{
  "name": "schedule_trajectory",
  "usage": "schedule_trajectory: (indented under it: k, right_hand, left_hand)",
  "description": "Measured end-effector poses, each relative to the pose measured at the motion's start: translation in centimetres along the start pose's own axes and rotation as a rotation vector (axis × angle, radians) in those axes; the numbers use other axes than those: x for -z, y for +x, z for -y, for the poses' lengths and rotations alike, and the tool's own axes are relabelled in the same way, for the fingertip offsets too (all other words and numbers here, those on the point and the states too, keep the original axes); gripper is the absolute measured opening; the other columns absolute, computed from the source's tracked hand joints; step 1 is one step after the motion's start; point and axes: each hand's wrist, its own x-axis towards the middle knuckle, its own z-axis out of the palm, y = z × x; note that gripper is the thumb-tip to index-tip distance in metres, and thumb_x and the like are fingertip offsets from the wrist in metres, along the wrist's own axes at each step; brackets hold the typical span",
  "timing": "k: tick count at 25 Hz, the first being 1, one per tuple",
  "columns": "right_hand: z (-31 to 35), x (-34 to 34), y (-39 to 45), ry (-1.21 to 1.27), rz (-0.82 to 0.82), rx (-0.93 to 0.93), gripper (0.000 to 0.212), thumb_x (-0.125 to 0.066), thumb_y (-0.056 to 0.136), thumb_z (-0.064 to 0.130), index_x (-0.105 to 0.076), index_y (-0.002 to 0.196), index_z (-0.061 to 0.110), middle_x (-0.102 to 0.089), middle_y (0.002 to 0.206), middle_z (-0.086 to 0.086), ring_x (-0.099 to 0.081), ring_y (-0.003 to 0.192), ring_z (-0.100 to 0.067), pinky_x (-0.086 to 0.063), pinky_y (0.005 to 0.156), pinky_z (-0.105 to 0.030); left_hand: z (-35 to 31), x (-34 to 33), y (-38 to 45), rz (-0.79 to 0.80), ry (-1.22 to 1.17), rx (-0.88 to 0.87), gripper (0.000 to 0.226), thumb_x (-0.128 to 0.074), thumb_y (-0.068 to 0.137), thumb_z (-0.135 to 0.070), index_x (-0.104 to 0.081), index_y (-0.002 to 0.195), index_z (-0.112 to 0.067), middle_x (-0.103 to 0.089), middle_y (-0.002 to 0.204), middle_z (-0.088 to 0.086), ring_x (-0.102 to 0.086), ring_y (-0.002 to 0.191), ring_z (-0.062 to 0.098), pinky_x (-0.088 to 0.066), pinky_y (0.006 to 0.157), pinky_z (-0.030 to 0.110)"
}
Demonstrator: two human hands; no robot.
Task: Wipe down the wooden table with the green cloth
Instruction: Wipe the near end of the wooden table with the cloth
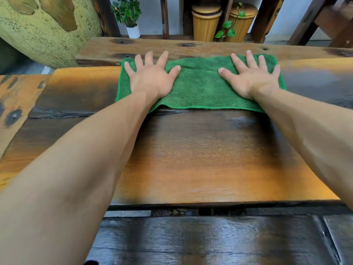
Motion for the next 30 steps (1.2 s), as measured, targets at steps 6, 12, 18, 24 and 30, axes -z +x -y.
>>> schedule_trajectory:
  k: [6,12,18,24,30]
  right_hand:
    - [-0.4,-0.3,-1.8,-0.011,0.015,0.023,0.082,-0.010,0.082,0.089,0.003,0.155,0.052,0.014,0.167,0.009,0.011,0.154,-0.025,0.005,0.118,-0.064]
    - [-2.1,-1.1,-8.4,-0.034,-0.007,0.051,0.085,-0.008,0.080,0.091,0.002,0.155,0.052,0.010,0.167,0.010,0.008,0.154,-0.023,0.005,0.118,-0.063]
    - [-4.4,-2.8,-18.8,-0.049,0.018,0.044,0.086,-0.008,0.079,0.091,0.006,0.154,0.052,0.015,0.166,0.010,0.012,0.153,-0.022,0.006,0.119,-0.061]
    - [-7.1,-4.1,-30.6,-0.071,0.016,0.046,0.085,-0.007,0.080,0.089,0.008,0.154,0.050,0.015,0.166,0.011,0.012,0.153,-0.021,0.006,0.118,-0.062]
    - [-9.7,-6.0,-42.2,-0.083,0.016,0.067,0.086,-0.005,0.080,0.088,0.013,0.154,0.049,0.018,0.165,0.010,0.016,0.153,-0.022,0.006,0.118,-0.063]
  left_hand:
    - [-0.2,-0.2,-3.1,-0.003,-0.043,-0.024,0.068,-0.023,0.099,-0.068,-0.004,0.160,-0.044,0.008,0.171,0.001,0.014,0.155,0.036,0.001,0.117,0.071]
    - [-0.4,0.4,-9.0,0.167,0.026,-0.051,0.072,-0.011,0.094,-0.077,0.010,0.157,-0.048,0.027,0.166,-0.003,0.024,0.151,0.038,0.009,0.114,0.074]
    - [-0.5,0.7,-19.2,0.237,0.052,-0.078,0.075,-0.007,0.091,-0.081,0.012,0.156,-0.050,0.023,0.167,-0.002,0.020,0.152,0.040,0.010,0.114,0.074]
    - [-0.5,1.6,-30.5,0.295,0.067,-0.090,0.078,-0.005,0.088,-0.084,0.017,0.154,-0.050,0.027,0.166,-0.003,0.022,0.152,0.039,0.009,0.113,0.074]
    - [-0.3,1.8,-42.4,0.288,0.092,-0.083,0.081,-0.007,0.087,-0.085,0.020,0.153,-0.049,0.029,0.165,-0.002,0.022,0.152,0.038,0.008,0.114,0.073]
